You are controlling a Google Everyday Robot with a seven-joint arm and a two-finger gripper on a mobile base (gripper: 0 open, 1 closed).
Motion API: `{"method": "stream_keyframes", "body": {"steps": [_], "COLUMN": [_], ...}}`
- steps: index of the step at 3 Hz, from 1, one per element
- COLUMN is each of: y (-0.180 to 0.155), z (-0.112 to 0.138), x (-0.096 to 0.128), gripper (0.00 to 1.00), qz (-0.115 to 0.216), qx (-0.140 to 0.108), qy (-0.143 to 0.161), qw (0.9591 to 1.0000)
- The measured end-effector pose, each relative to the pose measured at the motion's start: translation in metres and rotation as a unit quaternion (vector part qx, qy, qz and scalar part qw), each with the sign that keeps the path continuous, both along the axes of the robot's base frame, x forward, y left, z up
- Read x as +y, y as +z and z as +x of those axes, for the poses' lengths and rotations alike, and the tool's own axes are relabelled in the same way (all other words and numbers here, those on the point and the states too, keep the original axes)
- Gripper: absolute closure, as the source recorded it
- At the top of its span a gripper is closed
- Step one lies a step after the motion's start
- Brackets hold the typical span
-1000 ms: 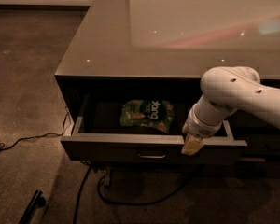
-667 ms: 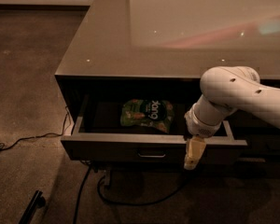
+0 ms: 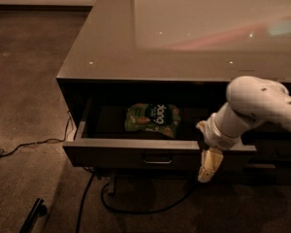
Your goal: Open top drawer
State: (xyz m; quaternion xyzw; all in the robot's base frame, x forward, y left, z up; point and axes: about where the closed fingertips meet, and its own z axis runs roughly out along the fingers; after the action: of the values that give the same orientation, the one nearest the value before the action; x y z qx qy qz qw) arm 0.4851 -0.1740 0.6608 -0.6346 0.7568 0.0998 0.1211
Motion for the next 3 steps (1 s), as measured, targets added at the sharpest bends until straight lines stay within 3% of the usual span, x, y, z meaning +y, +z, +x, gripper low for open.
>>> {"method": "stream_keyframes", "body": {"steps": [1,2,3], "y": [-0.011,-0.02,-0.022], "z": [-0.014,-0.029,-0.048], "x": [-0.011,-0.018,-0.025], "gripper": [0.0,0.19,0.42], "qz": [0.051,0.074,0.067], "qx": [0.009,0.018,0.021], "qy": [0.011,0.019,0.017], "qw": [0.9986,0.9969,0.9974]}}
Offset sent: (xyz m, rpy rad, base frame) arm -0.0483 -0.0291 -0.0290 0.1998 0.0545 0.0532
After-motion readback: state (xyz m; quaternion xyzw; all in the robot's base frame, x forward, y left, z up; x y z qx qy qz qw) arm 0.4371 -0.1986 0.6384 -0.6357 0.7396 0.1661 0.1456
